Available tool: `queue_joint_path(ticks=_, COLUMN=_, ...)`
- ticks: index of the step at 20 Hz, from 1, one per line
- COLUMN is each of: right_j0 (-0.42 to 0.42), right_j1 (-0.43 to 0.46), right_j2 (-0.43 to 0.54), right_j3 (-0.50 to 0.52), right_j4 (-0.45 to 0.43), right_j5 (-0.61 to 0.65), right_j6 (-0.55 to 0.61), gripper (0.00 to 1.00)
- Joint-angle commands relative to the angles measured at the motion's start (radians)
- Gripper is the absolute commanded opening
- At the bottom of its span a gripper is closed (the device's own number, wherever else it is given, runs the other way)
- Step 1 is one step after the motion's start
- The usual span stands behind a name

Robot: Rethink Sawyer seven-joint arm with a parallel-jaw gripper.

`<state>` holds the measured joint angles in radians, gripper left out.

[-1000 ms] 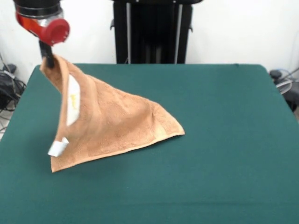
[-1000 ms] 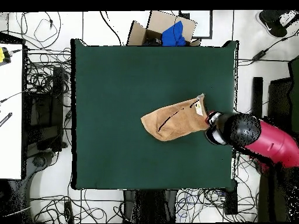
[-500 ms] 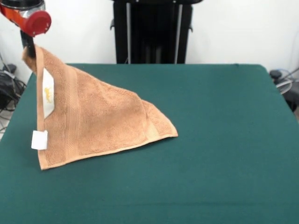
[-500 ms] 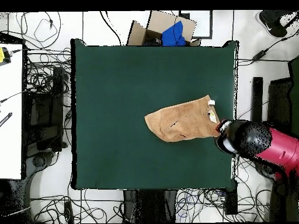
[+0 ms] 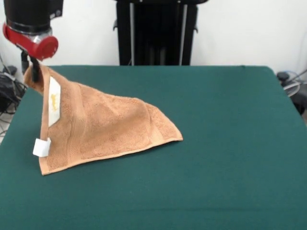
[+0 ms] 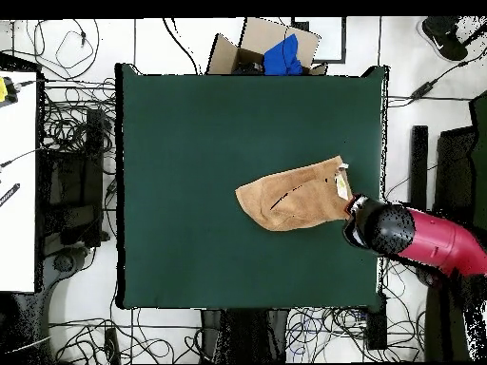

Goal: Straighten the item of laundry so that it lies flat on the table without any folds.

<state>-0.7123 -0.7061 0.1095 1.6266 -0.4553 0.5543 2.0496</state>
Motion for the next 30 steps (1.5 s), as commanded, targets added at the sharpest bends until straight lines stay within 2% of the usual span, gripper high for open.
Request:
queue_joint_path(ticks=1, right_j0=0.056, right_j1=0.074, right_j2=-0.034, right_j3=0.111, right_j4=-0.086, right_j5=-0.124, right_j6=0.071, gripper=1.00)
queue_joint_path(ticks=12, right_j0=0.100, right_j1=0.092, right_j2=-0.075, right_j3=0.105, right_j4=-0.079, right_j5=-0.128, right_j6=0.088, gripper=1.00)
queue_joint_path(ticks=19, right_j0=0.100, right_j1=0.121, right_j2=-0.067, right_j3=0.101, right_j4=-0.068, right_j5=-0.146, right_j6=0.064, gripper=1.00)
queue_joint_path(ticks=25, right_j0=0.056, right_j1=0.165, right_j2=-0.006, right_j3=0.114, right_j4=-0.070, right_j5=-0.242, right_j6=0.038, gripper=1.00)
queue_joint_path(ticks=30, right_j0=0.082, right_j1=0.191, right_j2=-0.020, right_j3=0.124, right_j4=-0.061, right_j5=-0.316, right_j6=0.089, gripper=1.00)
